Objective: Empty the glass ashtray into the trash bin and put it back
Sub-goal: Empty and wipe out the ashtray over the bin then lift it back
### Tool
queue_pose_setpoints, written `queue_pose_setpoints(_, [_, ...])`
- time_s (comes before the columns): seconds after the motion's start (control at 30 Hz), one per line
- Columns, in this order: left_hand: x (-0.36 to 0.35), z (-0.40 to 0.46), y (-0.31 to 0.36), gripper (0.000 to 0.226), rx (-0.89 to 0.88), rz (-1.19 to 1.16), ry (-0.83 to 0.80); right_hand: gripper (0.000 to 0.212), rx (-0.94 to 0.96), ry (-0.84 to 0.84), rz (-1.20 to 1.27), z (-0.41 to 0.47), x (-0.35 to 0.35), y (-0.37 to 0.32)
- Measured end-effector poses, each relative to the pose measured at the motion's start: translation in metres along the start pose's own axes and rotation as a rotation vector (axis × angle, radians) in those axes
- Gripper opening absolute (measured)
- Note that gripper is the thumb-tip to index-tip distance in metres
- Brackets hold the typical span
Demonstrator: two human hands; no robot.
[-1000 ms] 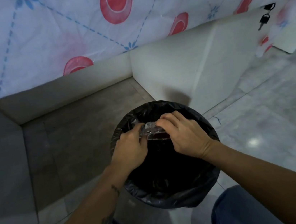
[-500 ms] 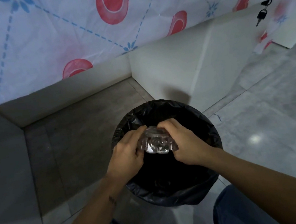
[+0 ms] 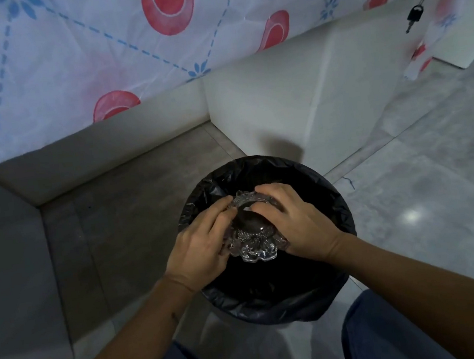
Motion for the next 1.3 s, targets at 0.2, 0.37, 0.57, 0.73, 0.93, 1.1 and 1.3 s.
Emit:
queue_pose_setpoints(0.2, [0.0, 0.003, -0.003, 0.049, 0.006, -0.009, 0.007, 0.062, -0.017, -0.05, 0.015, 0.007, -0.003, 0.001])
queue_pose_setpoints(0.37, [0.006, 0.01, -0.003, 0.054, -0.005, 0.027, 0.016, 0.059, -0.032, 0.002, -0.006, 0.01, 0.001, 0.002])
queue_pose_setpoints(0.57, [0.008, 0.014, -0.003, 0.057, -0.036, 0.085, 0.017, 0.067, -0.038, 0.009, -0.014, 0.008, 0.001, 0.004])
queue_pose_setpoints(0.73, [0.011, 0.018, -0.002, 0.055, -0.082, 0.112, 0.018, 0.067, -0.021, -0.017, -0.01, 0.005, -0.001, 0.007])
queue_pose_setpoints(0.93, [0.017, 0.017, 0.001, 0.06, -0.149, 0.098, 0.065, 0.074, -0.039, 0.022, 0.029, 0.001, 0.004, 0.006])
queue_pose_setpoints(1.1, [0.021, 0.018, 0.003, 0.053, -0.162, 0.11, 0.073, 0.072, -0.04, 0.031, 0.025, 0.002, 0.007, 0.005])
queue_pose_setpoints(1.3, [0.015, 0.018, -0.001, 0.054, -0.185, 0.038, 0.13, 0.063, -0.031, 0.025, -0.048, 0.0, 0.008, 0.006])
Point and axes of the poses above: each hand's wrist, its own z-axis towards the middle knuckle, its own x-axis out of the back of the hand, y = z × x, the point moved 6 cm from there along z, towards the middle knuckle, and after that the axes turned 15 degrees about x, right-handed, at the moved point
